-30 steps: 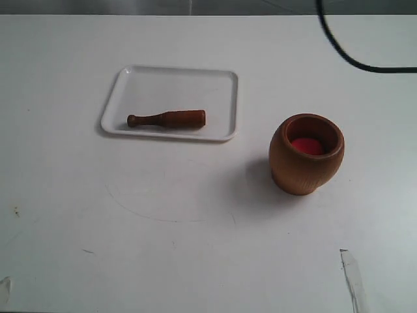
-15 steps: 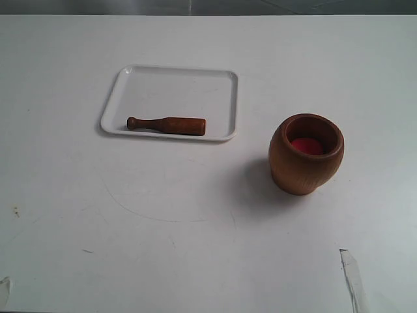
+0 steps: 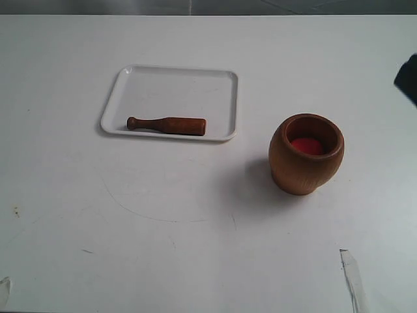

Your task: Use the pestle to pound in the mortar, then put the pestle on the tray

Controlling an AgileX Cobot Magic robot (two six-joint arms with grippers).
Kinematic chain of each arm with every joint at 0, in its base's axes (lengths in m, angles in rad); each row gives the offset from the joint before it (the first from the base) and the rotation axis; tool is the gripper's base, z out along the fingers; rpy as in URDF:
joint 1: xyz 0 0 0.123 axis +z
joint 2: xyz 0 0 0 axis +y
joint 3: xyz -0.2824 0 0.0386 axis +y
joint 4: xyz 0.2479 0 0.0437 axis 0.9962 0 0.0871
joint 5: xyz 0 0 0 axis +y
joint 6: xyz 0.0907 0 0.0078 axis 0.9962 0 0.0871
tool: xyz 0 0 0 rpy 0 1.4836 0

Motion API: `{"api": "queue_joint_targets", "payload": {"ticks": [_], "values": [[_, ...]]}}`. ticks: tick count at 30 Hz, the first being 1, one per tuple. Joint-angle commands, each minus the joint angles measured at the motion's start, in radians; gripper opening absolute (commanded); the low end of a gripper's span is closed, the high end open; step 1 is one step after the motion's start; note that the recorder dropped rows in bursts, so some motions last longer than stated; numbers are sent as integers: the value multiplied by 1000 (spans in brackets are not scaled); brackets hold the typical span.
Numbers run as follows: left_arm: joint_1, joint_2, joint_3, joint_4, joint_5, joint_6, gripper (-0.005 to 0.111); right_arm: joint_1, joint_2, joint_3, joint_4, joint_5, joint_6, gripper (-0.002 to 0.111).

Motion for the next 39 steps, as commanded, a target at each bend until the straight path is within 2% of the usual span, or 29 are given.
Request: {"api": "queue_joint_targets", "payload": {"ticks": [1,6,18,23,29,35,39], "values": [[-8,-1,1,-7,-3,-8,0,2,5,60,12,22,-4,0],[-8,-1,1,-7,-3,-8,0,2,5,94,155,3,41,0],[-8,-1,1,-7,-3,-8,0,2,5,94,165,3,38,0],[-8,-1,1,-7,-3,-8,0,-21,5,94,418,3,38,0],[-8,-1,1,-7,-3,-8,0,-120,5,114,482,-17,41,0],[-8,-1,1,-7,-3,-8,0,-292,5,233,593,-23,41,0],[-8,-1,1,-7,-3,-8,0,-356,5,298,639,-5,41,0]]}}
